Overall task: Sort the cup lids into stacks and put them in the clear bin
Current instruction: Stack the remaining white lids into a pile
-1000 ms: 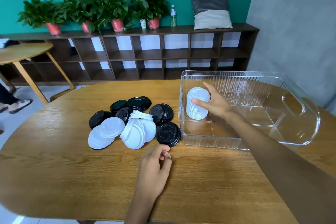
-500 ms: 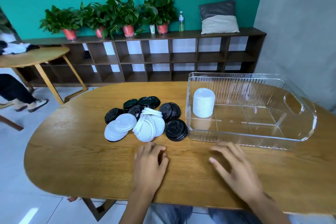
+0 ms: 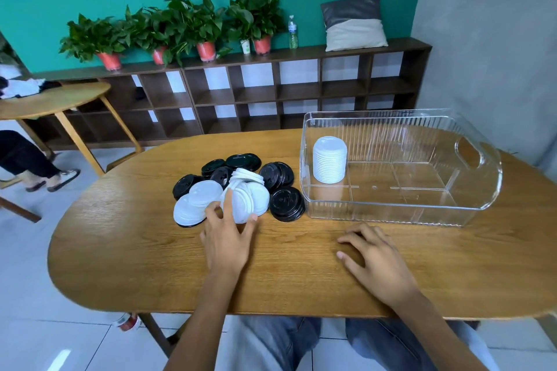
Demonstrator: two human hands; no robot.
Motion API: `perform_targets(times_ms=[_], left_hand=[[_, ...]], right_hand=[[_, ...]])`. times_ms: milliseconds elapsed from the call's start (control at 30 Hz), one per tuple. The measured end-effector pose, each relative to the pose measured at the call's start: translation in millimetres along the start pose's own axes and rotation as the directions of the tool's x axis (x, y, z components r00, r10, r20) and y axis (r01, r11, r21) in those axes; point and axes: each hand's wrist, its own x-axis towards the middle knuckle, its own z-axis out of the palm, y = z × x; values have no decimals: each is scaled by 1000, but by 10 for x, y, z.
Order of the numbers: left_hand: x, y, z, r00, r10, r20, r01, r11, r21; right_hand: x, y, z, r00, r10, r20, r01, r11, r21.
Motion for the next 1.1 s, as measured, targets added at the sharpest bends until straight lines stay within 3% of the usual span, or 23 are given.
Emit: perform_targets(times_ms=[167, 467, 600, 733, 933, 1100], left_hand=[[93, 45, 33, 999, 32, -14, -34, 955, -295], [-378, -22, -67, 957, -148, -250, 13, 881, -473], [-612, 179, -61, 998, 37, -47, -52, 922, -384], [-791, 492, 83, 919, 358, 167, -331, 929, -168], [-831, 761, 277, 903, 330, 275, -342, 940, -2], [-822, 690, 275, 897, 321, 304, -304, 947, -101]], right_hand=[[-6, -7, -5, 1000, 5, 4, -5, 1000, 3], [-14, 17, 17, 1000, 13, -14, -12, 999, 51], [-7, 26, 19, 1000, 5, -26, -3, 997, 74], [-5, 13, -12, 996, 38, -76, -24, 985, 168], [-16, -22, -64, 999, 10, -31, -4, 983, 186], [-16, -41, -98, 1000, 11, -10, -9, 986, 165]])
